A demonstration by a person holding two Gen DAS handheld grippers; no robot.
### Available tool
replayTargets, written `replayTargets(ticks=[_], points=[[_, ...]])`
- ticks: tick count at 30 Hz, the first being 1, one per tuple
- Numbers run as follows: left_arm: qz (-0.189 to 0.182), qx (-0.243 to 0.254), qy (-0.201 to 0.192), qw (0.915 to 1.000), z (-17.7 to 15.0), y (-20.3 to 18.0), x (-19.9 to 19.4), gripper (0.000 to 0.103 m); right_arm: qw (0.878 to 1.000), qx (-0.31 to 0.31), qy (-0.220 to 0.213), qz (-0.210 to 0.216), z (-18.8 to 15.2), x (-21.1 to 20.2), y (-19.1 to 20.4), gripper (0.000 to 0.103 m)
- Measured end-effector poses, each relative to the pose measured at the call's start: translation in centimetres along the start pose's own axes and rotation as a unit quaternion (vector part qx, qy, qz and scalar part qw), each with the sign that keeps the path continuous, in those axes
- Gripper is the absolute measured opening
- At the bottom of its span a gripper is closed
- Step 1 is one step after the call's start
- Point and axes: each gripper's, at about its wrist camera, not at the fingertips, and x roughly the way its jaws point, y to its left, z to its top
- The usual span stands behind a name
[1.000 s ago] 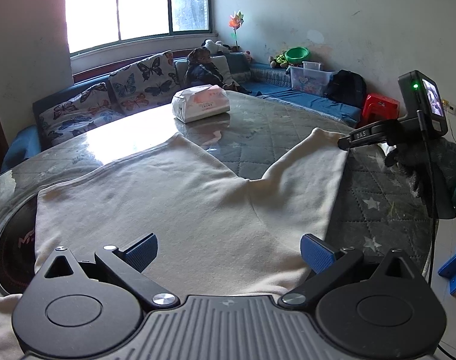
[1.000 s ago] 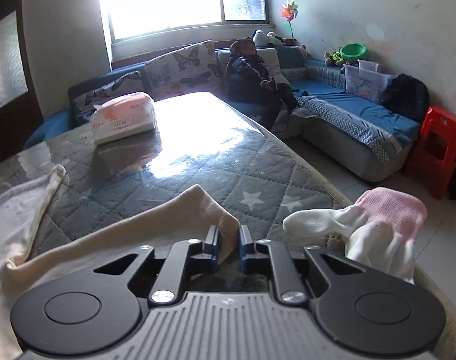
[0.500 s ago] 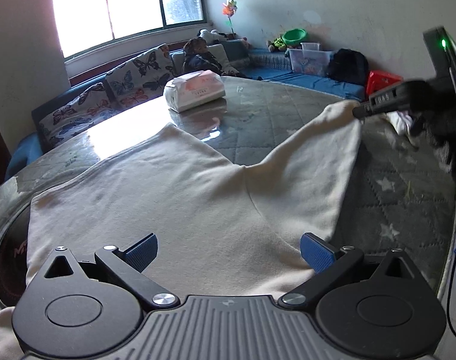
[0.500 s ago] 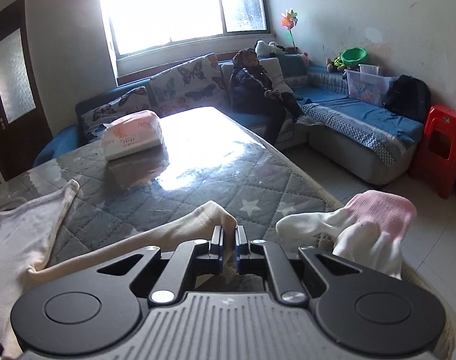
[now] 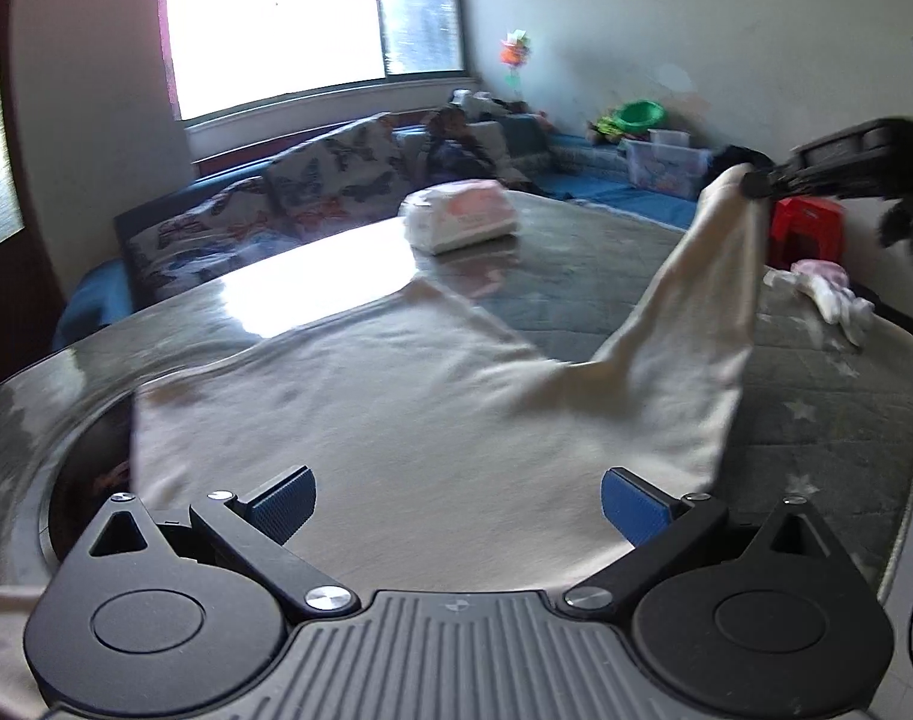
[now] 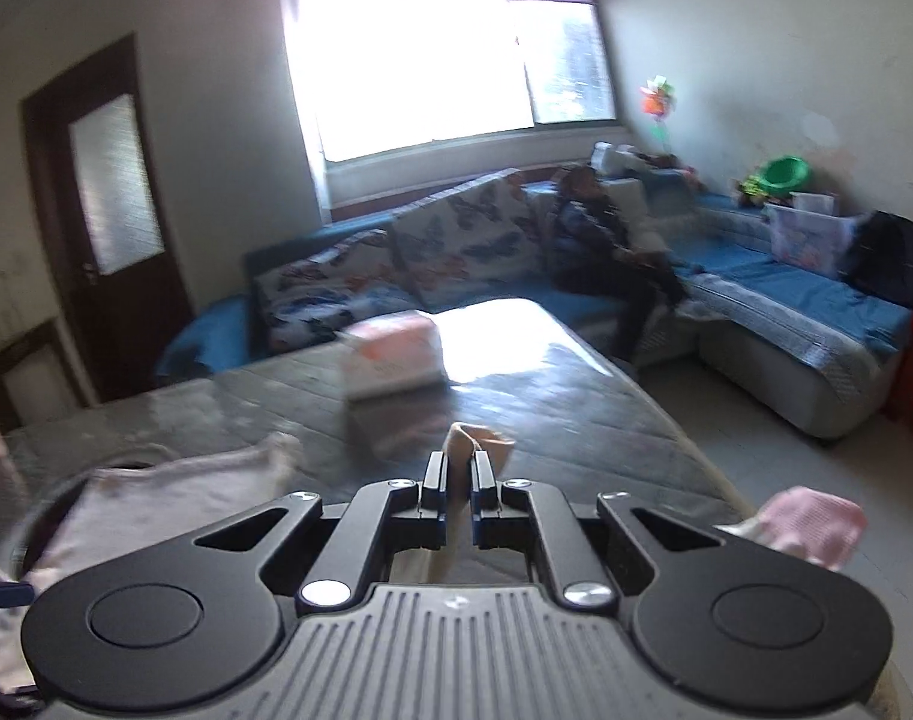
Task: Fold clothes
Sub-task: 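Fold the held sleeve across the sweatshirt body and release it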
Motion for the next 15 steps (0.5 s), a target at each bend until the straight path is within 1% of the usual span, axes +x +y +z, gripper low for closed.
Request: replayTargets(ticks=[2,6,9,11,15], points=[[0.011,-0.014,-0.001,0.9998,-0.5,1.2,-0.6,0.103,1.000,-0.012,-0.004,0.020,0.6,-0.7,1.5,0.006],[0.034,-0.044,-0.007,0.9985,-1.6,3.6,-1.9,0.103,0.996,-0.049,-0.005,0.078,1.4,-1.7,6.2,0.006],[0.046,-0.068,-0.014,0.9965,-2.5,5.4,-2.9,0.103,0.990,-0.079,0.008,0.116,1.3,-1.4,10.0,0.006],[0.051,-0.080,-0.017,0.9953,-3.1,6.3,-3.6,0.103,0.986,-0.096,0.018,0.135,0.9,-0.8,12.1,0.006],[0.063,-0.092,-0.021,0.9936,-4.1,7.7,-4.9,0.103,0.976,-0.119,0.051,0.174,-0.6,1.4,16.7,0.006]])
